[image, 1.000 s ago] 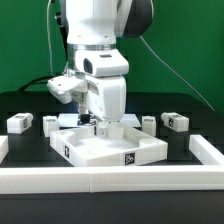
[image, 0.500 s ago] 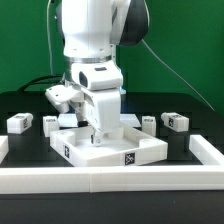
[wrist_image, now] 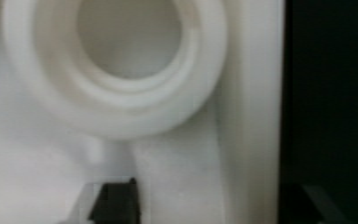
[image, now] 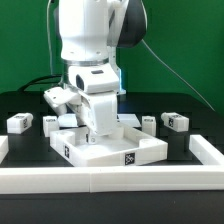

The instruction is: Assemble square table

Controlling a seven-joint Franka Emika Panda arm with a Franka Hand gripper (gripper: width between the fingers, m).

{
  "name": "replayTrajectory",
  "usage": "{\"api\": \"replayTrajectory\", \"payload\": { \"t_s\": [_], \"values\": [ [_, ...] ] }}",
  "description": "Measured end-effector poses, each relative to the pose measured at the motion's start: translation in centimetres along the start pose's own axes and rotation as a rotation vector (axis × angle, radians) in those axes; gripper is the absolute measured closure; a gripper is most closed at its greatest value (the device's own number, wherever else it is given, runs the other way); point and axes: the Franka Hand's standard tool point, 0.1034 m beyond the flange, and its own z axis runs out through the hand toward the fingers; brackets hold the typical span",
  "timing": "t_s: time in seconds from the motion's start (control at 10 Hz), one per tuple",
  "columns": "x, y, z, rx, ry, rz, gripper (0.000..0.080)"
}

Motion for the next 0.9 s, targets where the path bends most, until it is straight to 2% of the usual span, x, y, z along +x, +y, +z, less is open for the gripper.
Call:
{"api": "replayTrajectory", "payload": {
  "t_s": [0.1,0.2,0.3,0.9],
  "values": [
    [0.02,-0.03,0.05,0.001,0.001,0.000,0.0536],
    [0.02,-0.03,0.07,0.001,0.001,0.000,0.0712],
    [-0.04,0.13,-0.04,-0.005,-0.002,0.000,0.0743],
    [0.04,0.35,-0.10,-0.013,-0.004,0.019,0.0743]
  ]
}}
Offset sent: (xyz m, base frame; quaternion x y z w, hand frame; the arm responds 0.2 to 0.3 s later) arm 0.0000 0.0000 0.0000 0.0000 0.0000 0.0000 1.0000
